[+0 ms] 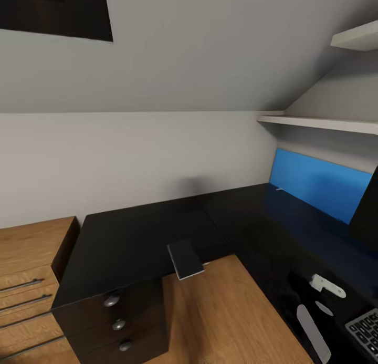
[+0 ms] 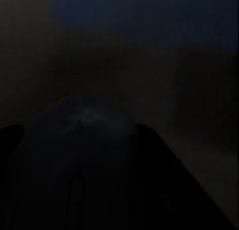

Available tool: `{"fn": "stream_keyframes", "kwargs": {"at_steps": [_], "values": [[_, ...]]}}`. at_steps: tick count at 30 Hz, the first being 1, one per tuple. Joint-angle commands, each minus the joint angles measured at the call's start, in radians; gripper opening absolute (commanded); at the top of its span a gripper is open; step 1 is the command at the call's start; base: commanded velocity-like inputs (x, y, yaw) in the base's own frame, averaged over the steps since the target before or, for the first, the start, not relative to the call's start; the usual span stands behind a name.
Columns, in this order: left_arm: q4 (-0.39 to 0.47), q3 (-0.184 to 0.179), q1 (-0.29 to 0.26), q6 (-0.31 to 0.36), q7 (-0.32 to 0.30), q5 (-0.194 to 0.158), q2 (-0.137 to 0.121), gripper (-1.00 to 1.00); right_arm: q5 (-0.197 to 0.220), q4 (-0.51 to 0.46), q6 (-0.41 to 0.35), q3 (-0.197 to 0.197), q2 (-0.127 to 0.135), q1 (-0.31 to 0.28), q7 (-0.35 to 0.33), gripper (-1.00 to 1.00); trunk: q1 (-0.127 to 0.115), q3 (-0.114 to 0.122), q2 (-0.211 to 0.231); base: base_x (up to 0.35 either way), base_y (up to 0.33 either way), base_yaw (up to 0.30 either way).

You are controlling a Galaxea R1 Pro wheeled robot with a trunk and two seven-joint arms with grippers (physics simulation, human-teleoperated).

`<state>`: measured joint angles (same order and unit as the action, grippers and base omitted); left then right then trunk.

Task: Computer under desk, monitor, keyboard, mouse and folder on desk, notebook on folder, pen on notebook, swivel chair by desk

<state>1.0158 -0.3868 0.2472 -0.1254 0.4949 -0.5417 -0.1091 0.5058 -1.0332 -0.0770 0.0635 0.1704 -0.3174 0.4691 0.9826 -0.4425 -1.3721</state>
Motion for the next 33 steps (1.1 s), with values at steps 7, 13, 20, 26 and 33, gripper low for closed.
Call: {"fn": "stream_keyframes", "kwargs": {"at_steps": [7,13,20,26,33], "values": [[0.001,-0.004,0.000,-0.011,0.005,-0.011,-0.001,1.00,-0.052,0.154,0.002,-0.003,0.052,-0.002,-0.160,-1.00,0.000,-0.009,-0.001,0.000,0.000,-0.218],[0.001,-0.004,0.000,-0.010,0.004,-0.011,-0.001,1.00,-0.124,0.166,0.002,-0.008,0.062,-0.002,-0.177,-1.00,0.000,-0.015,-0.001,0.000,0.000,-0.214],[0.001,-0.004,0.000,-0.010,0.004,-0.011,-0.001,1.00,-0.130,0.165,0.003,-0.010,0.063,-0.002,-0.177,-1.00,0.000,-0.016,-0.001,0.058,0.000,-0.030],[0.000,-0.004,0.000,-0.010,0.004,-0.011,-0.001,1.00,-0.130,0.163,0.003,-0.010,0.063,-0.002,-0.176,-1.00,0.000,-0.017,-0.001,0.008,0.000,-0.001],[0.000,-0.004,0.000,-0.010,0.004,-0.011,-0.001,1.00,-0.130,0.163,0.003,-0.008,0.063,-0.002,-0.176,-1.00,0.000,-0.017,-0.001,0.020,-0.031,0.000]]}}
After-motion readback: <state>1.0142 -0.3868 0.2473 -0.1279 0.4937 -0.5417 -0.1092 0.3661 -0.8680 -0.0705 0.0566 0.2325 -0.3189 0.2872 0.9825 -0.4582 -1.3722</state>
